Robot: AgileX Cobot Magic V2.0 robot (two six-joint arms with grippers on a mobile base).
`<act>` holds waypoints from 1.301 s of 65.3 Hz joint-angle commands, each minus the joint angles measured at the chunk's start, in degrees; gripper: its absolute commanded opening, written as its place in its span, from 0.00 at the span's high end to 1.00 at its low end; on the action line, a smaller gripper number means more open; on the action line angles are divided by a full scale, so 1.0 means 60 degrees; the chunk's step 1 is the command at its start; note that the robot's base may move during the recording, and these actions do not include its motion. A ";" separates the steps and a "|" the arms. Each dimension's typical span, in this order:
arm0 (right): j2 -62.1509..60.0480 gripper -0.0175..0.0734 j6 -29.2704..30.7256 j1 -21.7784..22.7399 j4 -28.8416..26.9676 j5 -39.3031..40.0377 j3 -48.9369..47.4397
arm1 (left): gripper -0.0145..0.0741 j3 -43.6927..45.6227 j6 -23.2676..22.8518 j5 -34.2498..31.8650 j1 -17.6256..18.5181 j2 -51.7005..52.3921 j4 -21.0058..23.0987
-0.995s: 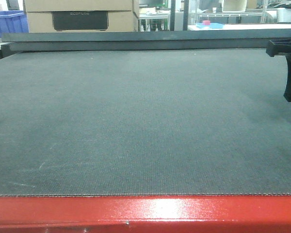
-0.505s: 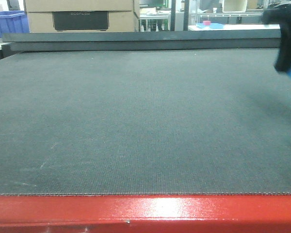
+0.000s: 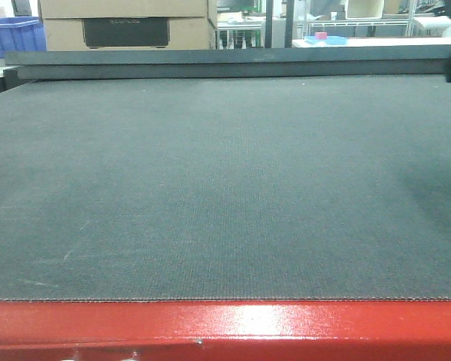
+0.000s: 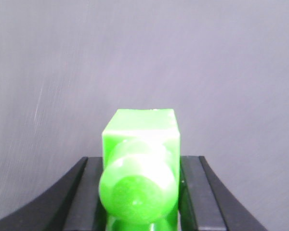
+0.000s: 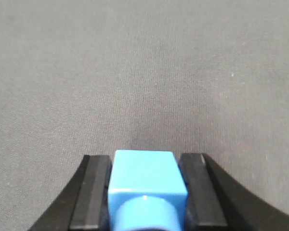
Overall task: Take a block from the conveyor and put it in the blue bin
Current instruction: 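Lift both held blocks up off the conveyor belt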
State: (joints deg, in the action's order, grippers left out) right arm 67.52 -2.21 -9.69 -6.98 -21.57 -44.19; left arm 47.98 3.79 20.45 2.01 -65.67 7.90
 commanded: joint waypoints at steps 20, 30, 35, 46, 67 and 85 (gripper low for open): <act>-0.3153 0.99 -0.0207 -0.0014 0.1163 0.1427 0.1839 | 0.96 -0.2097 0.0043 -0.1570 0.0145 0.3220 -0.0275; -0.4133 0.99 -0.0207 -0.0014 0.1163 0.1672 0.1839 | 0.96 -0.2114 0.0043 -0.1316 0.0145 0.4314 -0.0743; -0.4669 0.99 -0.0207 -0.0014 0.1163 0.1864 0.1839 | 0.96 -0.2114 0.0043 -0.1316 0.0145 0.4807 -0.0758; -0.5674 0.99 -0.0207 -0.0014 0.1163 0.2059 0.1839 | 0.96 -0.2114 0.0043 -0.1316 0.0145 0.5743 -0.0758; -0.7230 0.99 -0.0207 -0.0014 0.1163 0.2011 0.1839 | 0.96 -0.2114 0.0043 -0.1316 0.0145 0.6326 -0.0740; -0.7497 0.99 -0.0207 -0.0014 0.1163 0.2058 0.1839 | 0.96 -0.2114 0.0043 -0.1316 0.0145 0.6326 -0.0698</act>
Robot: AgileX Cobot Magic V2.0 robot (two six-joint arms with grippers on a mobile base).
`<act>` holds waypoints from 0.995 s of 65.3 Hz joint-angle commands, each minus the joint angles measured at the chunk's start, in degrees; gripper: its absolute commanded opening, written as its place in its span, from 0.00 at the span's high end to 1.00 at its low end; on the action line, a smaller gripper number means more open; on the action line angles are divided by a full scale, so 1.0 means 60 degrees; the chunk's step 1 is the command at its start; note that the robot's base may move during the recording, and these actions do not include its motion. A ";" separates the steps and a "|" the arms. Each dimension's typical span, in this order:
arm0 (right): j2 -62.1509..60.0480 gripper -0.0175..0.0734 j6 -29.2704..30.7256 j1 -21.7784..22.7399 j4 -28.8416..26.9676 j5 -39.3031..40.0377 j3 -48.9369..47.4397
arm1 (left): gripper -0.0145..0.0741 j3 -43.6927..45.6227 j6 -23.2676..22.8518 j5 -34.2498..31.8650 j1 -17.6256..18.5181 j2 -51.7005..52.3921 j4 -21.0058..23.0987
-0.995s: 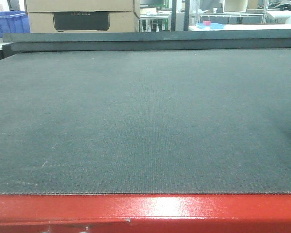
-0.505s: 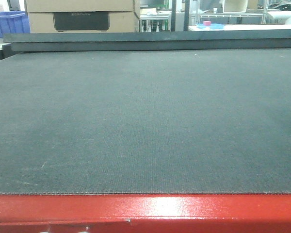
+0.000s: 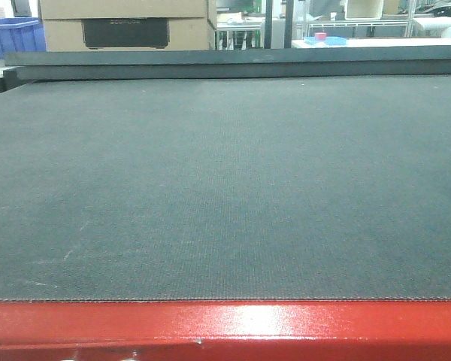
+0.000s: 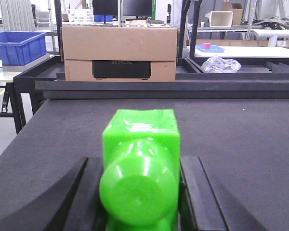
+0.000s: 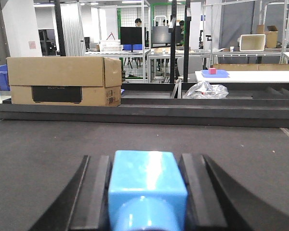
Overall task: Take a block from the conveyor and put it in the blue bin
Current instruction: 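Lift both held blocks up off the conveyor belt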
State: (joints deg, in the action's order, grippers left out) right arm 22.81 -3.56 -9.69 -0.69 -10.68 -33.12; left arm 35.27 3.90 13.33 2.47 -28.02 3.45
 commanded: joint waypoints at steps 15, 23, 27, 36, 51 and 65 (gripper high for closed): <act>-0.0045 0.99 0.0017 -0.0014 0.0115 0.0243 -0.0006 | 0.96 0.0005 0.0024 -0.0148 0.0069 0.0050 0.0043; -0.0045 0.99 0.0017 -0.0014 0.0115 0.0263 -0.0006 | 0.96 0.0005 0.0024 -0.0148 0.0069 0.0050 0.0043; -0.0045 0.99 0.0017 -0.0014 0.0115 0.0263 -0.0006 | 0.96 0.0005 0.0024 -0.0148 0.0069 0.0050 0.0043; -0.0045 0.99 0.0017 -0.0014 0.0115 0.0281 -0.0006 | 0.96 0.0005 0.0024 -0.0148 0.0069 0.0050 0.0043; -0.0045 0.99 0.0017 -0.0014 0.0115 0.0281 -0.0006 | 0.96 0.0005 0.0024 -0.0148 0.0069 0.0050 0.0043; -0.0045 0.99 0.0017 -0.0014 0.0115 0.0281 -0.0006 | 0.96 0.0005 0.0024 -0.0148 0.0069 0.0050 0.0043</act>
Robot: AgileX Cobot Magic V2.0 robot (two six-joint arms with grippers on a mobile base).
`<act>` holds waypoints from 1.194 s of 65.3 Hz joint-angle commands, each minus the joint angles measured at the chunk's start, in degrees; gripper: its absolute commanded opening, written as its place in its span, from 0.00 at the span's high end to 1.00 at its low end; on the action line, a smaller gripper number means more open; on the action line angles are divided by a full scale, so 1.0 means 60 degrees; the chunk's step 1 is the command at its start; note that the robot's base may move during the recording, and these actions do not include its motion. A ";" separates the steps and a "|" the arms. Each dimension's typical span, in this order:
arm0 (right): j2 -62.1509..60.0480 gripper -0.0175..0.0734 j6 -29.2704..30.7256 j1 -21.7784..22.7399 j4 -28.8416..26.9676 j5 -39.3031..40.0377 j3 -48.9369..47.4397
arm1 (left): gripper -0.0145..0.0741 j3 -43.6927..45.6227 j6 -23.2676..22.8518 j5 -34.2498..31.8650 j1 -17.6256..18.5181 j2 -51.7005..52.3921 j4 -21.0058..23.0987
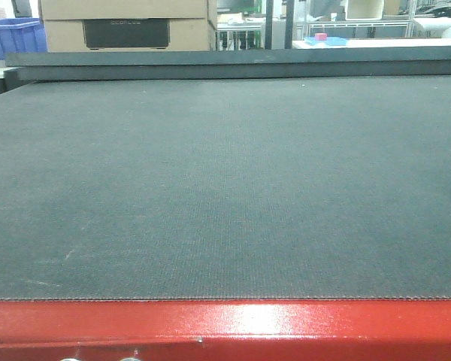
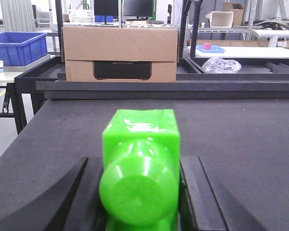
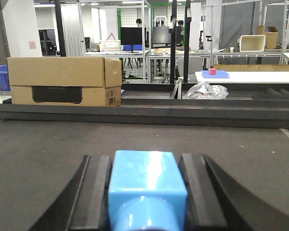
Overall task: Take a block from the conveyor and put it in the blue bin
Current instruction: 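Lift both held blocks up off the conveyor belt, then drive the base away from the conveyor toward the bin shelf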
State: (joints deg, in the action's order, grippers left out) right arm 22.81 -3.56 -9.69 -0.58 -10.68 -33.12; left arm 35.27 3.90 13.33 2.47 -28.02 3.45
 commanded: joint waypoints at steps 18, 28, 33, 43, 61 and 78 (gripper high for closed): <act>-0.0045 0.99 0.0017 -0.0014 0.0096 0.0301 -0.0006 | 0.96 0.0005 0.0024 -0.0148 0.0069 0.0050 0.0043; -0.0045 0.99 0.0017 -0.0014 0.0096 0.0301 -0.0006 | 0.96 0.0005 0.0024 -0.0148 0.0069 0.0050 0.0043; -0.0045 0.99 0.0017 -0.0014 0.0096 0.0301 -0.0006 | 0.96 0.0005 0.0024 -0.0148 0.0069 0.0050 0.0043; -0.0045 0.99 0.0017 -0.0014 0.0096 0.0301 -0.0006 | 0.96 0.0005 0.0024 -0.0148 0.0069 0.0050 0.0043; -0.0045 0.99 0.0017 -0.0014 0.0096 0.0301 -0.0006 | 0.96 0.0005 0.0024 -0.0148 0.0069 0.0050 0.0043; -0.0045 0.99 0.0017 -0.0014 0.0096 0.0301 -0.0006 | 0.96 0.0005 0.0024 -0.0147 0.0069 0.0068 0.0043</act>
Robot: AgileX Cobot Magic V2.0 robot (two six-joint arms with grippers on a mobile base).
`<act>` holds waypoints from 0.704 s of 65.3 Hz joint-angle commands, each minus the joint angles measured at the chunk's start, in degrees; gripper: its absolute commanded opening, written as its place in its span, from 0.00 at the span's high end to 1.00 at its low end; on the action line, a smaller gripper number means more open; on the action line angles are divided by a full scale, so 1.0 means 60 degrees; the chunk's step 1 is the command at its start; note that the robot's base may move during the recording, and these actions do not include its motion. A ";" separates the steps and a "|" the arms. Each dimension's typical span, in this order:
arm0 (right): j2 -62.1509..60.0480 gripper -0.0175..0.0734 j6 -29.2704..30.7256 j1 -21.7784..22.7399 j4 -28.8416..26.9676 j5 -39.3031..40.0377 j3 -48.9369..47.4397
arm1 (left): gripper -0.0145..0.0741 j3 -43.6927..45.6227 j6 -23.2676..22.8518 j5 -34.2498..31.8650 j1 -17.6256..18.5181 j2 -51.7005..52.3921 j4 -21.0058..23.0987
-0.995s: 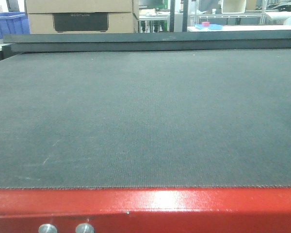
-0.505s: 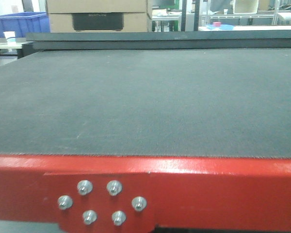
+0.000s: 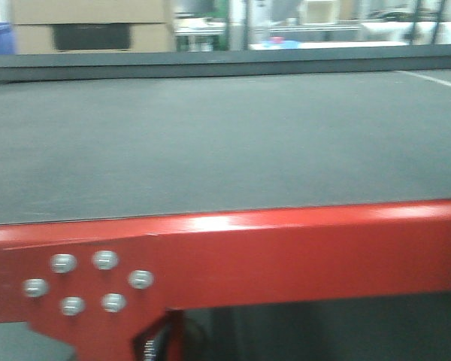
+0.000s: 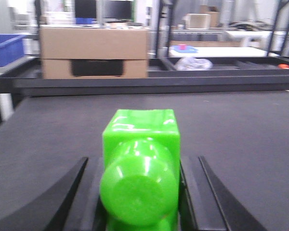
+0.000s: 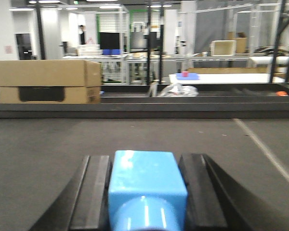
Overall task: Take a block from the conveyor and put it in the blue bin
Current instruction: 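Drive the base away from the conveyor toward the bin shelf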
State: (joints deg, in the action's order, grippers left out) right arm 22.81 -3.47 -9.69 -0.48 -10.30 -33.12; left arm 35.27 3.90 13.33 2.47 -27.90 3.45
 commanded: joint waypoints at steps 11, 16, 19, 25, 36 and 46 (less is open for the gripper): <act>-0.0045 0.99 0.0003 -0.0014 0.0079 0.0237 -0.0006 | 0.96 0.0005 0.0024 -0.0147 0.0069 0.0049 0.0043; -0.0045 0.99 0.0003 -0.0014 0.0079 0.0237 -0.0006 | 0.96 0.0005 0.0024 -0.0147 0.0069 0.0049 0.0043; -0.0045 0.99 0.0003 -0.0014 0.0079 0.0237 -0.0006 | 0.96 0.0005 0.0024 -0.0167 0.0069 0.0039 0.0043; -0.0045 0.99 0.0003 -0.0014 0.0079 0.0237 -0.0006 | 0.96 0.0005 0.0024 -0.0167 0.0069 0.0039 0.0043; -0.0045 0.99 0.0003 -0.0014 0.0079 0.0237 -0.0006 | 0.96 0.0005 0.0024 -0.0167 0.0069 0.0039 0.0043; -0.0045 0.99 0.0003 -0.0014 0.0079 0.0237 -0.0006 | 0.96 0.0005 0.0024 -0.0167 0.0069 0.0039 0.0043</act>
State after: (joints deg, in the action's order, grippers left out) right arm 22.71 -3.60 -9.69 -0.48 -10.30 -33.12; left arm 35.27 3.90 13.33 2.47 -27.90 3.45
